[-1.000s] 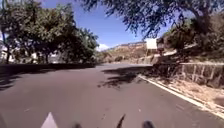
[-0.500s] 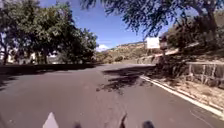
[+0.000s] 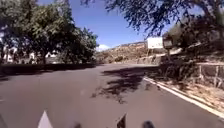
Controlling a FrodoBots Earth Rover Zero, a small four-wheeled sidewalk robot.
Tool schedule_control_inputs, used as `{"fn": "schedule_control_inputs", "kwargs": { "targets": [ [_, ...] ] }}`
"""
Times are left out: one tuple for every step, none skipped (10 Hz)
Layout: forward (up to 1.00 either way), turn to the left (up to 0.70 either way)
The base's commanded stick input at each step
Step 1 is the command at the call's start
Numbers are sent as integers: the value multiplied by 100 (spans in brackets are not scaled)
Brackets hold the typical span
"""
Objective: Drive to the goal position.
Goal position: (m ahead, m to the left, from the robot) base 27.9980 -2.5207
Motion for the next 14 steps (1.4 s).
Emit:
{"fn": "schedule_control_inputs", "kwargs": {
  "targets": [
    [85, -27],
    [85, -14],
    [85, -2],
    [85, 0],
    [85, 0],
    [85, 0],
    [85, 0],
    [85, 0],
    [85, 0],
    [85, 0],
    [85, 0],
    [85, 0],
    [85, 0],
    [85, 0]
  ]
}}
